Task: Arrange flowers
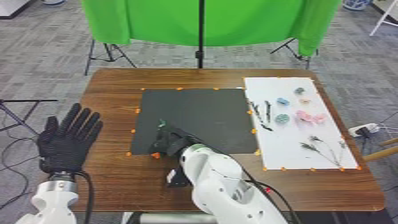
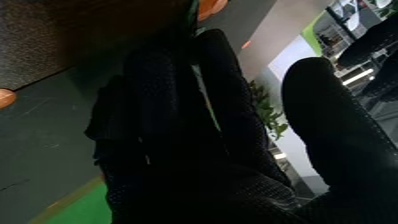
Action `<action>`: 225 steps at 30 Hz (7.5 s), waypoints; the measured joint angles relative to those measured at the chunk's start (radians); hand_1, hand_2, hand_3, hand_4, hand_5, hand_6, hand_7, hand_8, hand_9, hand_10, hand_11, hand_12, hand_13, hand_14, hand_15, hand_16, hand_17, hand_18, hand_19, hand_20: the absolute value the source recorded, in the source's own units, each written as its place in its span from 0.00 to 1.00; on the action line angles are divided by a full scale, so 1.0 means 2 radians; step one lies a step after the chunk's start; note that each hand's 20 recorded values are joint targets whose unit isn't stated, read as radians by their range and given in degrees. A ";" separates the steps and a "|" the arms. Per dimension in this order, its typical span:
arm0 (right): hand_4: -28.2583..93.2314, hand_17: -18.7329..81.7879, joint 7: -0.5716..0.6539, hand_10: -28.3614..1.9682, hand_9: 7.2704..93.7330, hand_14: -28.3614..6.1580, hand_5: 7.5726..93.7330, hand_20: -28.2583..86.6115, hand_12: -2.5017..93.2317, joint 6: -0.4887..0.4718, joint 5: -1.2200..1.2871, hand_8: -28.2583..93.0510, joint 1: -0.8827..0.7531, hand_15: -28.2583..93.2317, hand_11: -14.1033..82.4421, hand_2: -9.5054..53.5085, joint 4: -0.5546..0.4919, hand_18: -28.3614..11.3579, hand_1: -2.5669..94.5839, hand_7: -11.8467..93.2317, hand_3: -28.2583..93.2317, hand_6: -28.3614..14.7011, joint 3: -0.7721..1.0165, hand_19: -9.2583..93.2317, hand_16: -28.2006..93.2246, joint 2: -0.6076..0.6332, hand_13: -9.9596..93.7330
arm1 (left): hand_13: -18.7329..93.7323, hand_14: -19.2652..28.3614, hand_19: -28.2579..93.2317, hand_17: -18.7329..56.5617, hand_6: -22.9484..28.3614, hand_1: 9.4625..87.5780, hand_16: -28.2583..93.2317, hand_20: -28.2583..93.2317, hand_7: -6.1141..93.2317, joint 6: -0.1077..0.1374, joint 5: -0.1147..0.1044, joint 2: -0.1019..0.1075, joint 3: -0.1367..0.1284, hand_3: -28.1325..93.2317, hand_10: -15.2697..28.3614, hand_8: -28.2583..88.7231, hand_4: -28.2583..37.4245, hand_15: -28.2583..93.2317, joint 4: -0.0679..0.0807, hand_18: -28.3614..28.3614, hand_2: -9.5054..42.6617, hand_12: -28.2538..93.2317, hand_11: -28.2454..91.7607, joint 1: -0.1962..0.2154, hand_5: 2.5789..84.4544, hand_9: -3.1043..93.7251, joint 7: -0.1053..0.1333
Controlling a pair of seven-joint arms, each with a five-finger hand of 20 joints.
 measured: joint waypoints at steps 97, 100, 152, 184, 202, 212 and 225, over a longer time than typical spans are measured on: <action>0.04 0.68 0.100 0.52 0.93 0.50 0.84 0.81 0.43 0.144 -0.042 0.31 -0.063 0.86 0.52 0.00 -0.148 0.09 0.57 0.43 0.87 0.59 0.190 1.00 0.51 0.189 0.84 | 0.40 0.74 0.49 0.16 0.63 0.18 0.18 0.32 0.16 0.022 -0.028 -0.011 -0.016 0.85 0.70 0.17 0.00 0.47 -0.032 0.73 0.49 0.31 0.38 0.048 0.51 0.41 0.028; 0.04 0.68 0.101 0.52 0.93 0.50 0.84 0.81 0.43 0.120 -0.041 0.31 -0.030 0.86 0.52 0.00 -0.136 0.08 0.57 0.43 0.87 0.59 0.149 1.00 0.51 0.160 0.84 | 0.40 0.74 0.49 0.16 0.63 0.18 0.18 0.32 0.16 0.022 -0.028 -0.007 -0.011 0.85 0.70 0.17 0.00 0.48 -0.030 0.73 0.49 0.31 0.38 0.041 0.50 0.41 0.024; 0.06 0.60 0.087 0.31 0.83 0.35 0.74 0.77 0.28 -0.043 -0.029 0.14 -0.040 0.86 0.53 0.11 -0.082 0.04 0.40 0.25 0.87 0.50 0.096 1.00 0.49 0.077 0.77 | 0.40 0.74 0.50 0.16 0.63 0.21 0.18 0.32 0.16 0.022 -0.006 -0.008 0.013 0.87 0.70 0.17 0.00 0.48 -0.008 0.73 0.51 0.30 0.38 0.010 0.49 0.40 -0.016; 0.05 0.57 0.112 0.16 0.64 0.26 0.65 0.75 0.20 0.136 -0.132 0.14 -0.015 0.81 0.34 0.00 -0.041 0.01 0.39 0.28 0.87 0.45 0.147 1.00 0.41 0.124 0.65 | 0.40 0.74 0.50 0.15 0.63 0.21 0.18 0.33 0.16 0.023 -0.026 -0.020 0.008 0.86 0.70 0.17 0.00 0.48 -0.011 0.73 0.51 0.31 0.38 0.024 0.50 0.40 -0.007; 0.00 0.58 0.111 0.02 0.43 0.26 0.45 0.77 0.17 0.004 -0.135 0.13 0.085 0.80 0.29 0.00 0.094 0.00 0.39 0.39 0.87 0.34 0.115 1.00 0.34 0.135 0.62 | 0.39 0.74 0.50 0.15 0.63 0.21 0.18 0.32 0.16 0.024 -0.028 -0.025 0.011 0.86 0.70 0.17 0.00 0.48 -0.011 0.73 0.51 0.31 0.38 0.020 0.49 0.38 -0.014; 0.00 0.59 0.102 0.48 0.90 0.47 0.82 0.73 0.42 0.055 -0.181 0.28 0.081 0.79 0.26 0.00 0.122 0.08 0.63 0.48 0.82 0.59 0.117 1.00 0.46 0.128 0.80 | 0.39 0.74 0.50 0.15 0.64 0.21 0.18 0.32 0.16 0.026 0.020 -0.027 0.012 0.85 0.70 0.17 0.00 0.48 -0.005 0.74 0.50 0.31 0.38 0.011 0.49 0.38 -0.056; 0.00 0.60 0.086 0.50 0.91 0.48 0.82 0.71 0.46 0.067 -0.175 0.34 0.054 0.78 0.29 0.00 0.089 0.04 0.63 0.48 0.86 0.59 0.119 1.00 0.51 0.134 0.81 | 0.39 0.74 0.50 0.15 0.64 0.21 0.18 0.32 0.16 0.026 0.007 -0.027 0.015 0.85 0.70 0.17 0.00 0.48 -0.003 0.74 0.50 0.31 0.38 0.007 0.49 0.39 -0.055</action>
